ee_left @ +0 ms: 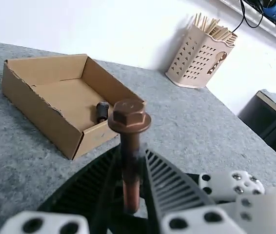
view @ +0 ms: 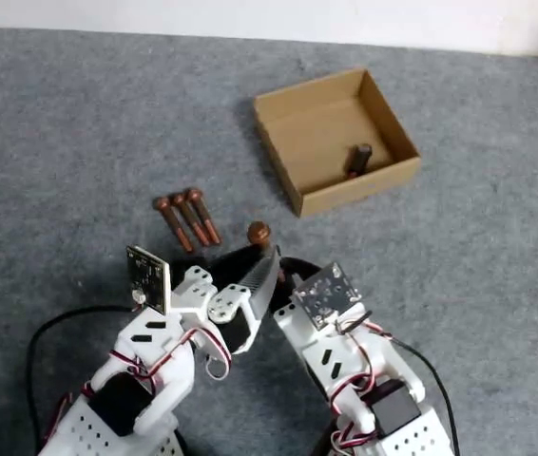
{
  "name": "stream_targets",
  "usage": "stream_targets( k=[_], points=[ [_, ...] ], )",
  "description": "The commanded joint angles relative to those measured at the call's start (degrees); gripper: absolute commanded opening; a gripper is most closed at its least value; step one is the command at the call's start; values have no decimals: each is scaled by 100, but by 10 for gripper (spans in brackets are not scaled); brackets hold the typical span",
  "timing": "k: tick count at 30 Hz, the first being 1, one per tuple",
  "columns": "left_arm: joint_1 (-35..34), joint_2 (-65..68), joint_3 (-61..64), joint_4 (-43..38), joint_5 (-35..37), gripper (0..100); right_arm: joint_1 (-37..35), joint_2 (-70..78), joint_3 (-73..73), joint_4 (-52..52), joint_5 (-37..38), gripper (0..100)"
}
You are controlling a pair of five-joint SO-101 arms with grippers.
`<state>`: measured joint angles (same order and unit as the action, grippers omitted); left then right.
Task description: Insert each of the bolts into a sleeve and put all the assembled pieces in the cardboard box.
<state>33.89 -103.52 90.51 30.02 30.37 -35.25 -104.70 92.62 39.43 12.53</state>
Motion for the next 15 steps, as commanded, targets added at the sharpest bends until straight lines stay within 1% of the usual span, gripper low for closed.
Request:
stream_targets(
  k=[1,3,5,7,11,15],
  points=[
    [-110,-48,-40,-185,-35,5,22,-66,-145,-163,44,4],
    [-127,-57,-84,-193,-62,5,-40,-66,-145,-163,44,4],
    [-259,-57,-171,-264,-378,5,-84,-66,-136,-163,70,4],
    [-409,-57,-277,-316,-545,5,-84,-66,-110,-163,79,4],
    [-426,-48,-101,-369,-554,5,-84,-66,-136,-163,79,4],
    [-470,-48,180,-1020,-571,5,-189,-66,-127,-163,79,4]
  ],
)
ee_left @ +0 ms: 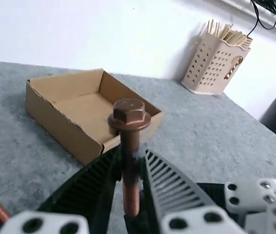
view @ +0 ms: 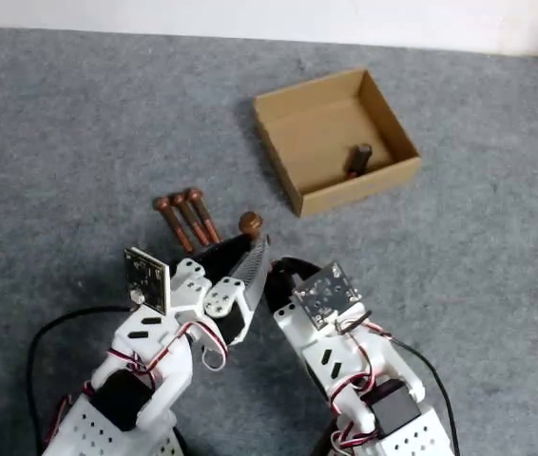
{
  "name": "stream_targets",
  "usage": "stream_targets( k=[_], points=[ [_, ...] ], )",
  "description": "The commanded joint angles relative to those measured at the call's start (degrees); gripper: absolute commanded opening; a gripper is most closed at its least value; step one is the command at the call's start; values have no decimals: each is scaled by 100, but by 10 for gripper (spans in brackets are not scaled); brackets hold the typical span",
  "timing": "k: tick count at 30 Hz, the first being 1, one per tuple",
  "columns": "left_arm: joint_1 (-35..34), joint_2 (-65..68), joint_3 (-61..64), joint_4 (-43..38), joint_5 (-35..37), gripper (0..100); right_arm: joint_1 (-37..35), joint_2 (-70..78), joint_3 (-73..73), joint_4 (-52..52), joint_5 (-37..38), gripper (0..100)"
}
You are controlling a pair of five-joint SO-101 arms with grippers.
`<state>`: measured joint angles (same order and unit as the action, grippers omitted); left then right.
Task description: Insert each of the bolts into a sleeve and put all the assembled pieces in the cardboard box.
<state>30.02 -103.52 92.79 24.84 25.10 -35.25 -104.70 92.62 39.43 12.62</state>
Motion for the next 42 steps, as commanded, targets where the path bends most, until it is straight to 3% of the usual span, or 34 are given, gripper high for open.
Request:
stream_targets(
  k=[1,12,18,26,38,42],
  points=[
    [-84,-48,-110,-571,-53,5,-224,-66,-119,-163,70,4],
    [-31,-22,171,-580,-26,5,-207,-66,-136,-163,70,4],
    [532,-57,268,-70,-26,5,-198,-66,-145,-163,70,4],
    [620,-57,321,-9,-9,5,-198,-66,-154,-163,70,4],
    [620,-48,444,475,1345,5,233,-66,-400,-207,-290,4],
    [629,-48,444,475,1433,5,180,-66,-620,-479,-396,4]
  ],
)
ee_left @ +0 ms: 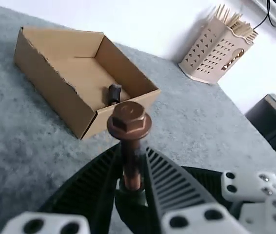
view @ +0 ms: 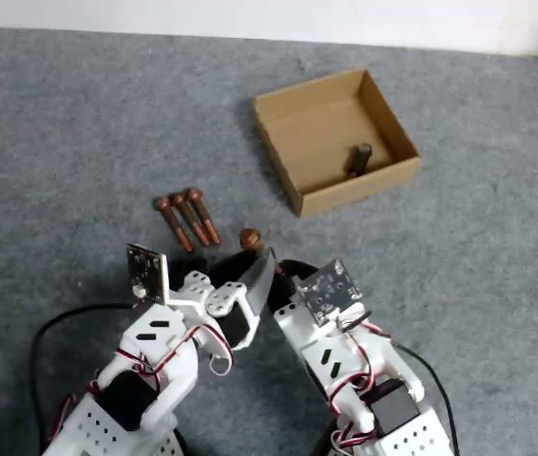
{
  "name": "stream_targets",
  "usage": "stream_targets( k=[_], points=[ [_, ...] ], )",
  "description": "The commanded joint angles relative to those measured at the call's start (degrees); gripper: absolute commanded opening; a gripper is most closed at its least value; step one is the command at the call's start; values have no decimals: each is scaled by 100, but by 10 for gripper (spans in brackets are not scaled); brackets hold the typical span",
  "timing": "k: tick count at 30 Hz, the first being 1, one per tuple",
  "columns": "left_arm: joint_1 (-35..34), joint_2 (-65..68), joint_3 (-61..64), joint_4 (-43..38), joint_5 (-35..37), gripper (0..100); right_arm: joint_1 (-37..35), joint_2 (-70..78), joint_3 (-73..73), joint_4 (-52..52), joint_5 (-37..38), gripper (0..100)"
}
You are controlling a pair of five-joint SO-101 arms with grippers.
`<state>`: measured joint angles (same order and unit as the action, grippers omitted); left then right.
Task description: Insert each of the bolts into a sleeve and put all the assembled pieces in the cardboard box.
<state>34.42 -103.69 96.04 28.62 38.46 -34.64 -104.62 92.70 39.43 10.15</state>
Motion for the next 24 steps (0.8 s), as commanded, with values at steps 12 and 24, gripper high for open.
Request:
stream_targets(
  k=[12,24],
  points=[
    [365,4,119,211,97,5,-769,-57,-954,-48,149,4],
    [356,-40,92,519,-404,355,-602,-66,-1033,4,158,4]
  ],
)
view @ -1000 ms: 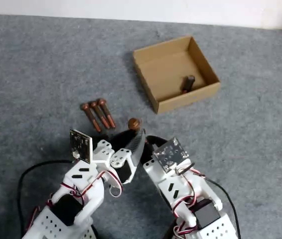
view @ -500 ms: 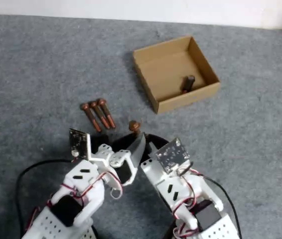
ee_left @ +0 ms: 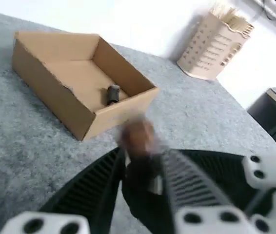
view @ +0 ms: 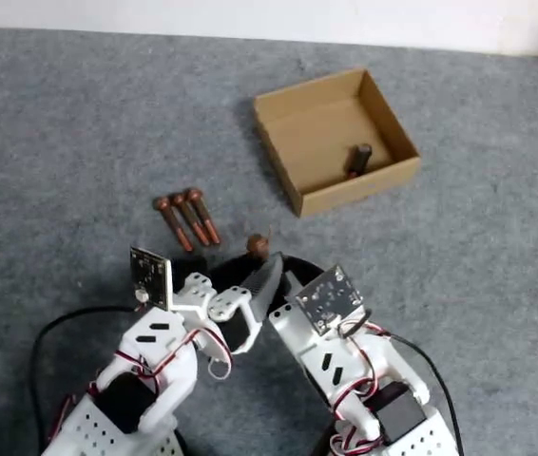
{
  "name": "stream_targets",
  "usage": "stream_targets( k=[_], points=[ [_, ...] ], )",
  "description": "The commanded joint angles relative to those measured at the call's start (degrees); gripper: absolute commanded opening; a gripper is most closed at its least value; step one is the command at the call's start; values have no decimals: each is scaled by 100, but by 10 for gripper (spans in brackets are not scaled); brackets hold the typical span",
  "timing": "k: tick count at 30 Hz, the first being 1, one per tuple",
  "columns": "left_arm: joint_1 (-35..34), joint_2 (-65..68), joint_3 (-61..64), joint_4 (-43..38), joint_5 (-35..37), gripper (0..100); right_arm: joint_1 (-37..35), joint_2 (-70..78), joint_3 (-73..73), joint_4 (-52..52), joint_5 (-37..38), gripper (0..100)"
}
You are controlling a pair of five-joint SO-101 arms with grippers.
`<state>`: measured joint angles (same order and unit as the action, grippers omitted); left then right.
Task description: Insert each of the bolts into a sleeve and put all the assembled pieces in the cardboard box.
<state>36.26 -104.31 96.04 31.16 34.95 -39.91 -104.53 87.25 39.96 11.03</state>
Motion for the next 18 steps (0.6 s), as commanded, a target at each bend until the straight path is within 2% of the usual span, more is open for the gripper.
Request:
stream_targets(
  k=[1,3,10,15,18],
  points=[
    [171,22,92,308,-53,396,-31,-75,-444,-48,70,4],
    [145,22,92,325,-53,416,75,-84,-330,-57,70,4],
    [-57,13,4,316,-44,328,119,-84,-22,-57,88,4],
    [-1068,13,-585,316,923,324,382,-84,136,-242,79,4],
    [-1613,13,-725,316,1240,323,541,-84,189,-286,70,4]
  ],
)
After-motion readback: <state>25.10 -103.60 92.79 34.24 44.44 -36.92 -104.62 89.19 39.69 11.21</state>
